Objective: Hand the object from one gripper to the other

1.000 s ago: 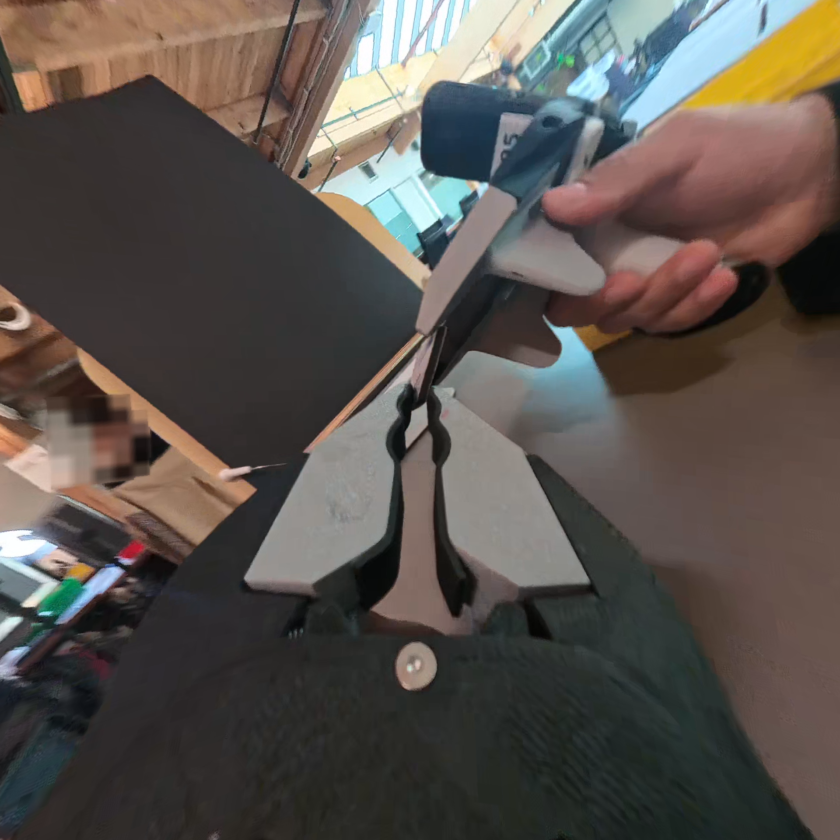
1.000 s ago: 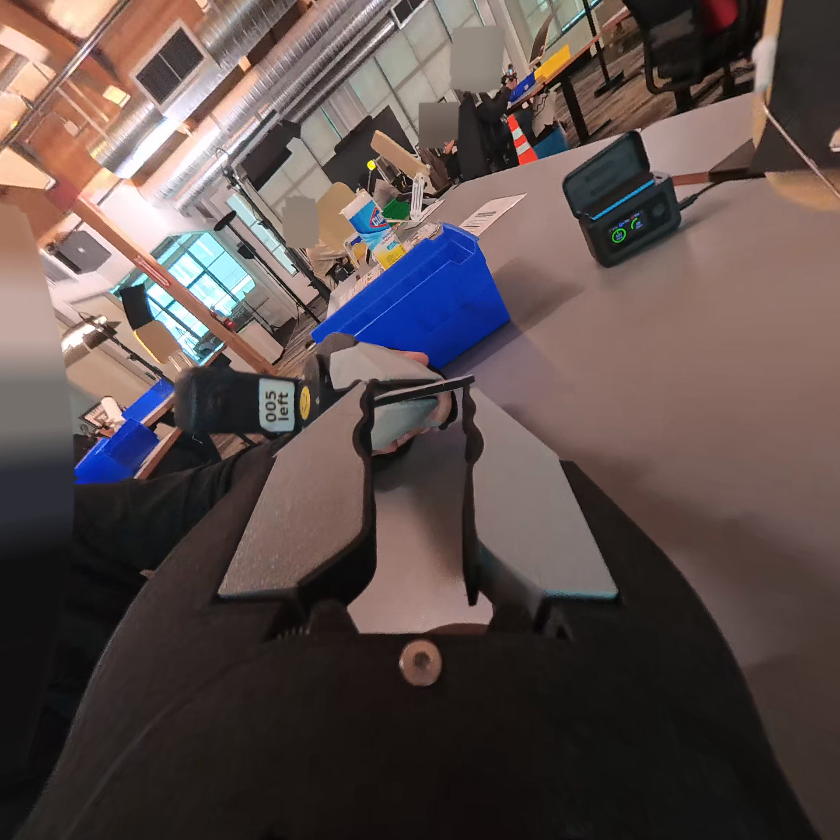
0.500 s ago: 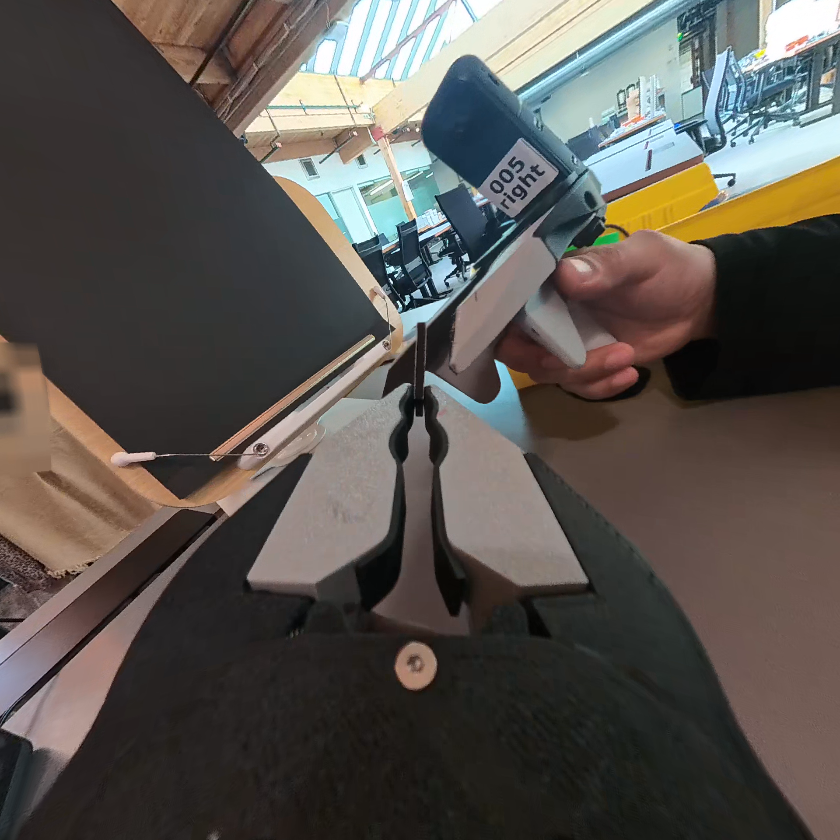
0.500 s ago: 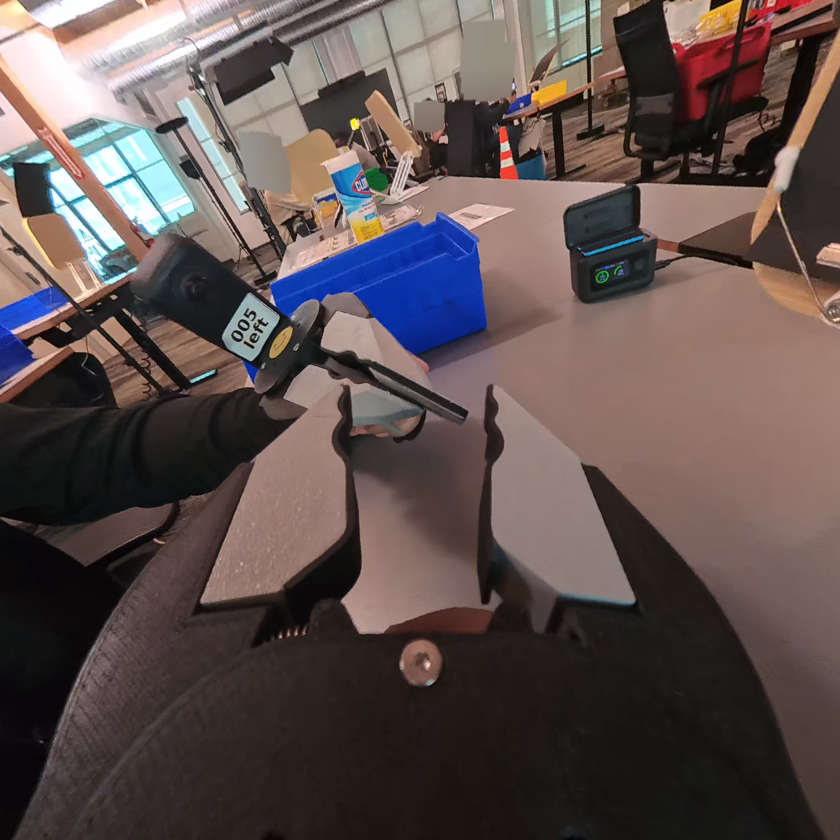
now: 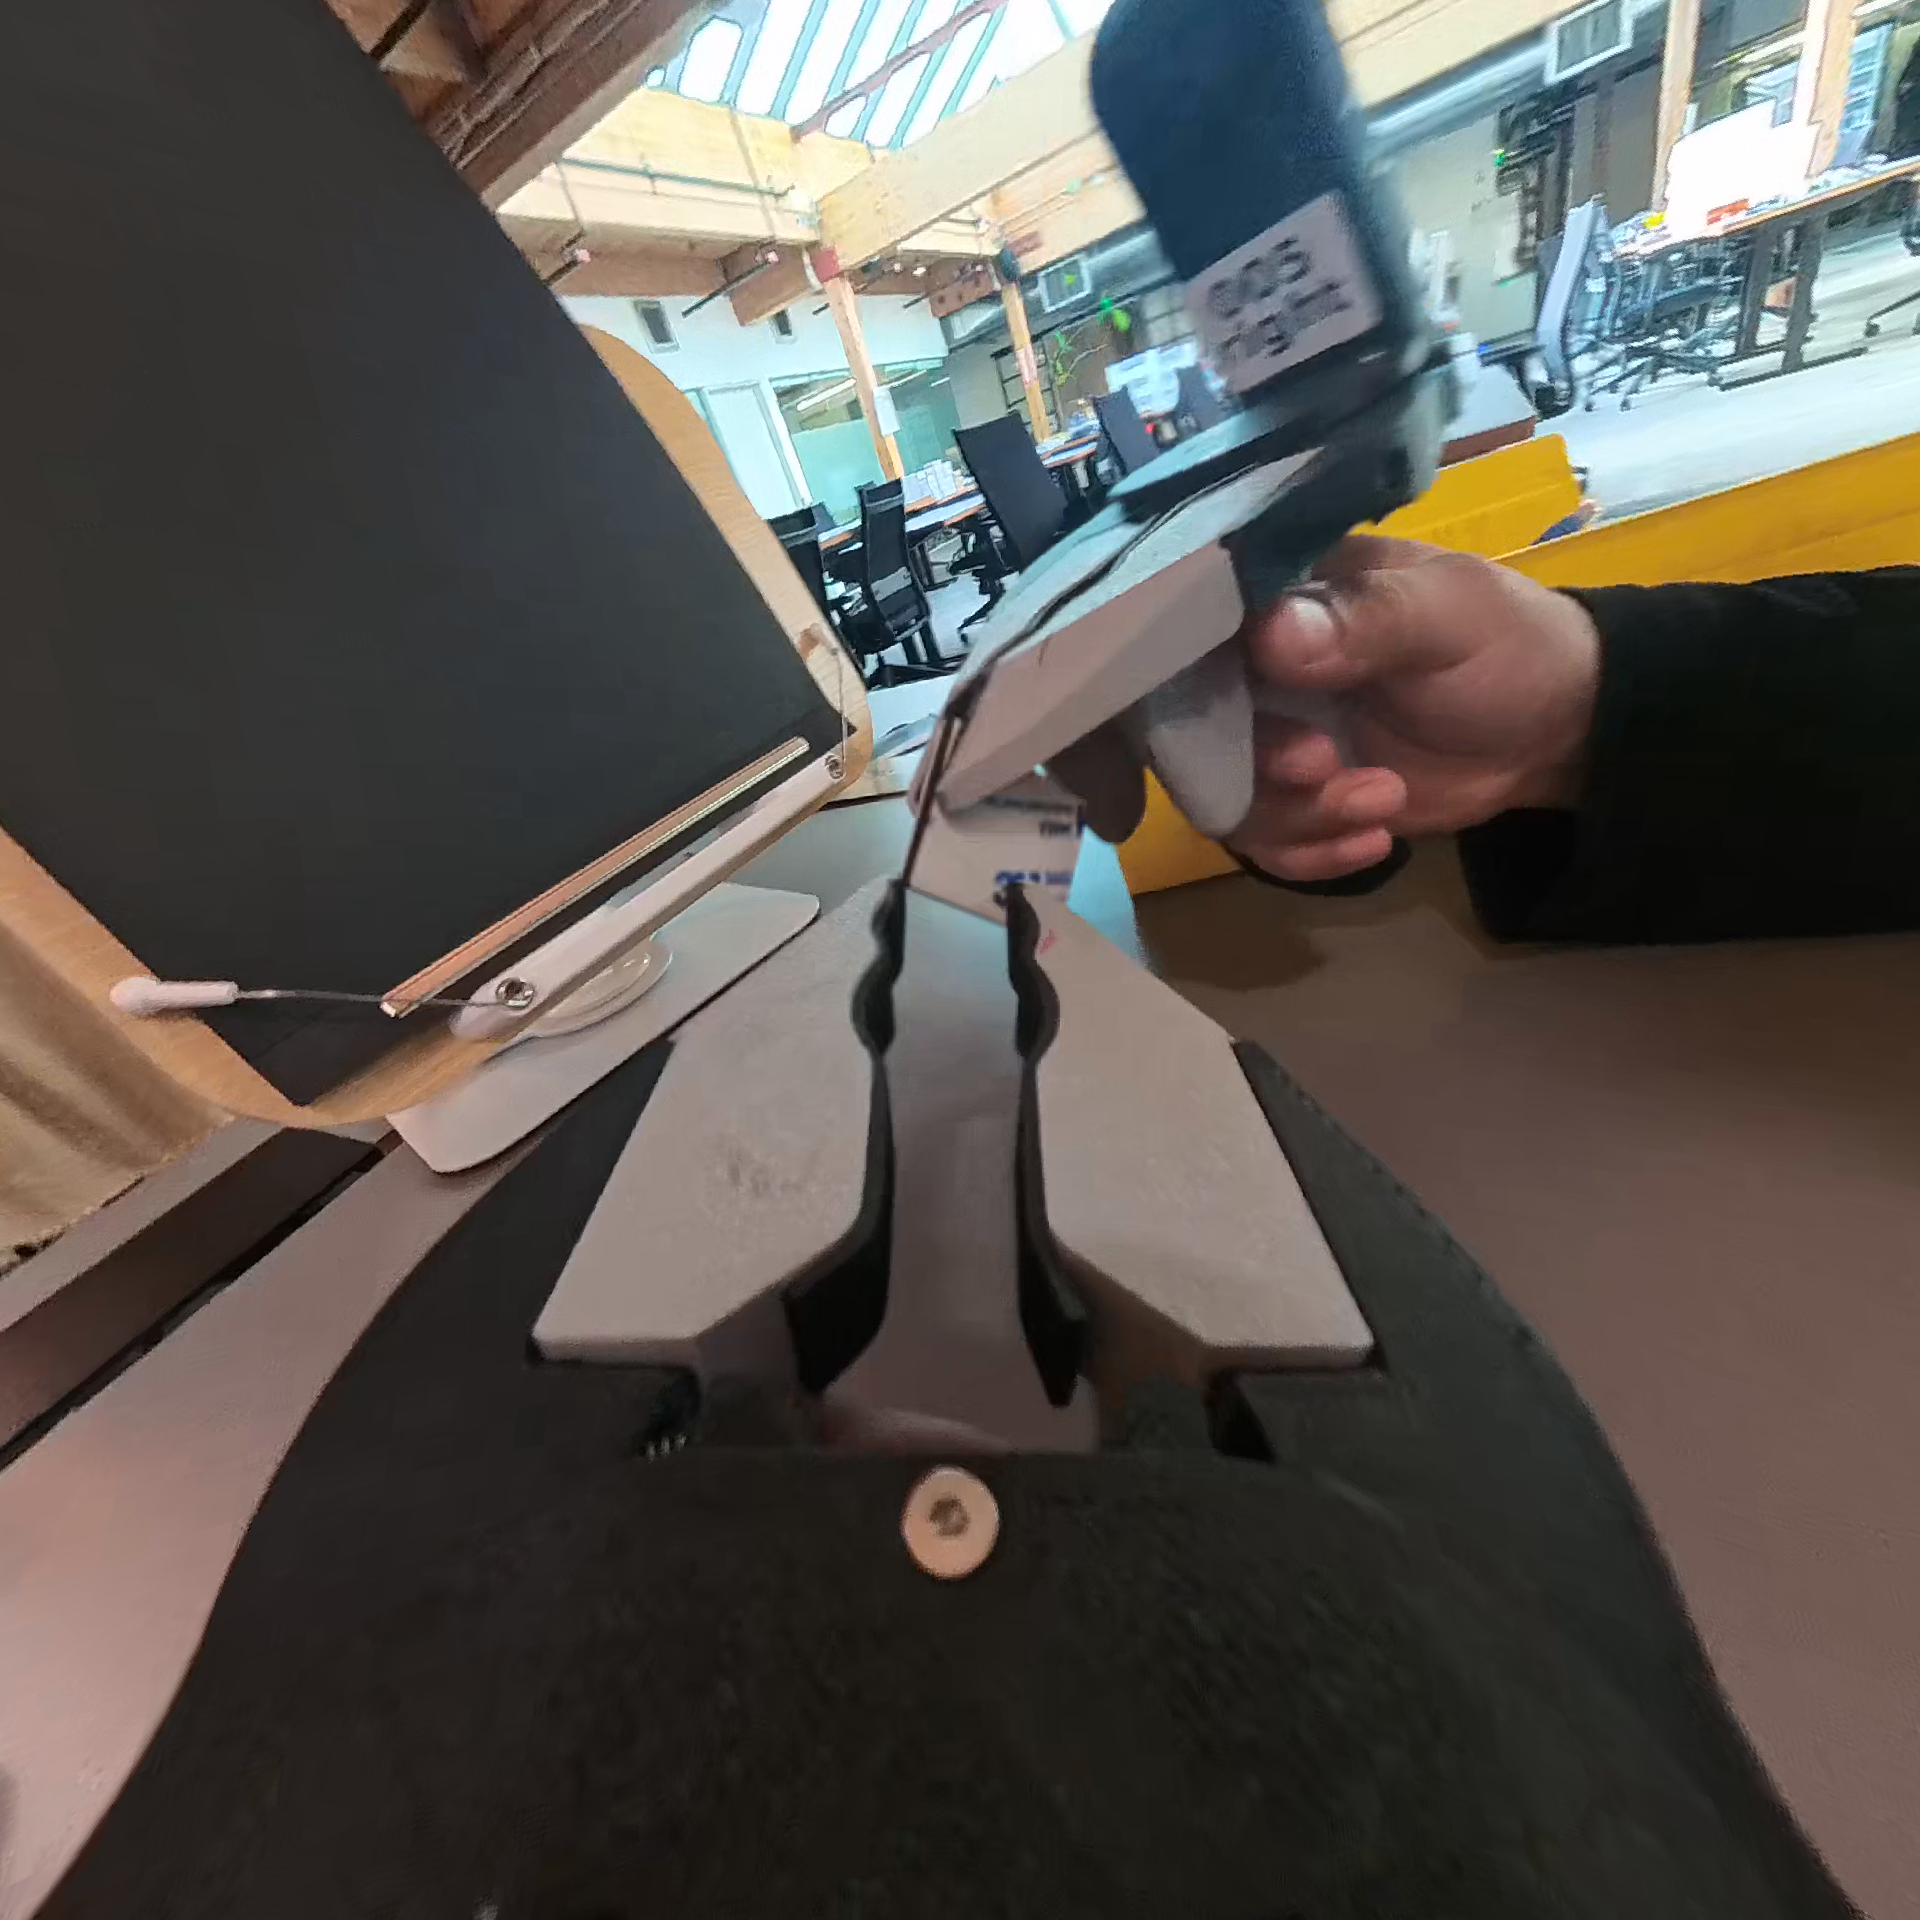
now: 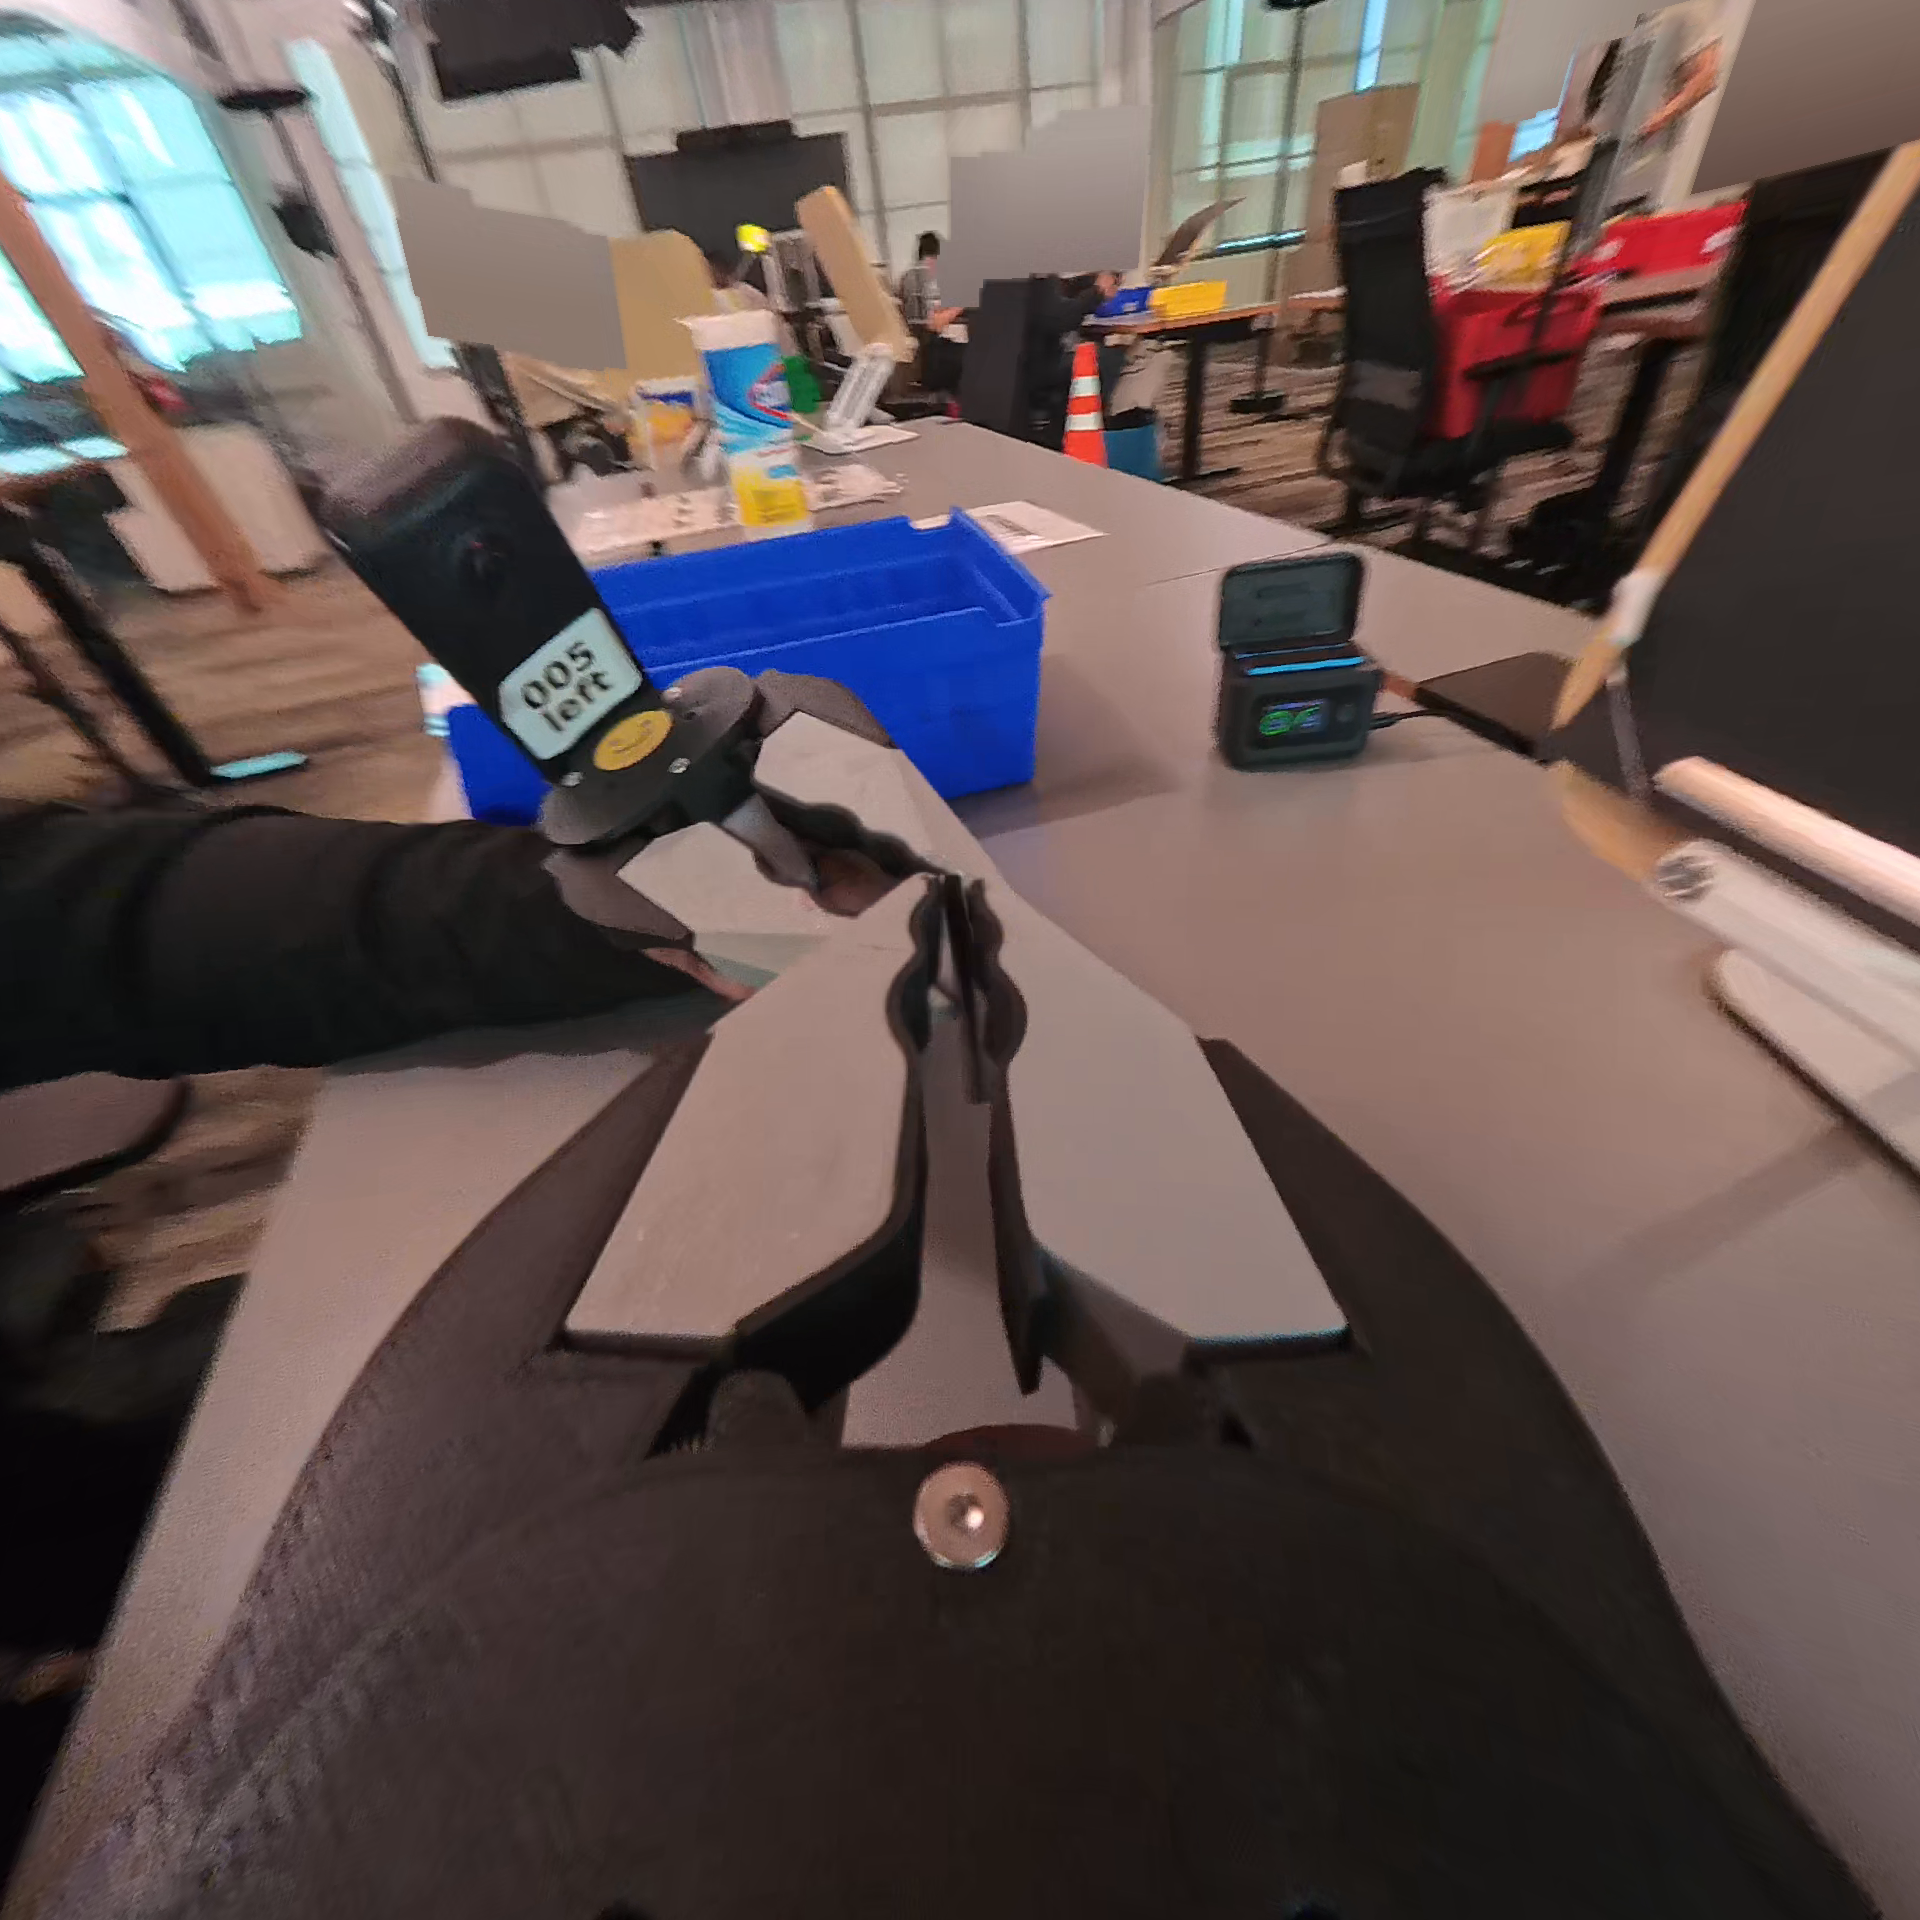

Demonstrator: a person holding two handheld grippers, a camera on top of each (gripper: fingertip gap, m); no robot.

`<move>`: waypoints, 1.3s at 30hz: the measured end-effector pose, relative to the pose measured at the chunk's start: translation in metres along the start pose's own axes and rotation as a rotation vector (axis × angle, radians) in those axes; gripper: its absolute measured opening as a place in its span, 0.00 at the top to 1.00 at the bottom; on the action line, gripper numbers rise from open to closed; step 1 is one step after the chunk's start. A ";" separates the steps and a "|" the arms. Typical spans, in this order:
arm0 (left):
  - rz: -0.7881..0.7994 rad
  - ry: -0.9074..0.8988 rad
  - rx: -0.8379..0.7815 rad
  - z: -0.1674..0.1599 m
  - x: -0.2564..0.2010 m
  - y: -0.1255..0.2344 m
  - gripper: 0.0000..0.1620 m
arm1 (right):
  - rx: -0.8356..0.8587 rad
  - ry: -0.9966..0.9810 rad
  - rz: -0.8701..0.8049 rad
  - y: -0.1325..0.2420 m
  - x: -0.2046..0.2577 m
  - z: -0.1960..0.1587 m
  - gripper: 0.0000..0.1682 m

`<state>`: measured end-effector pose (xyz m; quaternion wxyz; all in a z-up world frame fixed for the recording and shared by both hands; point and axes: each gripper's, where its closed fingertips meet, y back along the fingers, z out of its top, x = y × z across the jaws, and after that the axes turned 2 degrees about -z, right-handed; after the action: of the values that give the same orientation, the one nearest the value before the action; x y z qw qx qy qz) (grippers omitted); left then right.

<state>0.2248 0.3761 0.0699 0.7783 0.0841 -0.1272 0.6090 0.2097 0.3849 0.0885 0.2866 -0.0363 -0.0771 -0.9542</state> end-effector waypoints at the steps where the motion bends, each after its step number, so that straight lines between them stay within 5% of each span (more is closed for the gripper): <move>1: 0.017 0.008 0.010 -0.002 0.003 0.000 0.93 | -0.006 0.038 -0.062 0.001 -0.005 0.002 1.00; 9: 0.113 0.029 0.149 -0.028 0.019 -0.005 0.92 | -0.116 -0.009 -0.397 0.066 0.002 0.060 1.00; 15: 0.139 -0.012 0.195 -0.034 0.021 -0.006 0.92 | 0.093 0.065 -0.880 0.187 -0.033 0.095 1.00; 18: 0.144 -0.018 0.211 -0.037 0.022 -0.006 0.92 | 0.249 0.003 -1.073 0.241 -0.090 0.072 1.00; 22: 0.151 -0.022 0.223 -0.038 0.022 -0.006 0.92 | 0.424 -0.148 -1.159 0.267 -0.146 0.026 0.84; 25: 0.158 -0.018 0.248 -0.041 0.023 -0.006 0.91 | 0.350 -0.120 -1.109 0.243 -0.141 0.051 0.84; 29: 0.181 0.010 0.297 -0.049 0.028 -0.006 0.89 | 0.201 -0.086 -0.856 0.159 -0.095 0.081 0.82; 34: 0.266 0.076 0.343 -0.058 0.045 0.001 0.85 | 0.238 -0.212 -0.517 0.045 -0.046 0.015 0.75; 39: 0.374 0.142 0.393 -0.068 0.064 0.011 0.78 | 0.302 -0.163 -0.616 0.002 -0.083 -0.056 0.74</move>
<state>0.2354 0.4578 0.0244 0.6282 0.1655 0.0349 0.7595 0.2780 0.4189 0.0242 -0.0195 -0.0447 -0.2471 -0.9678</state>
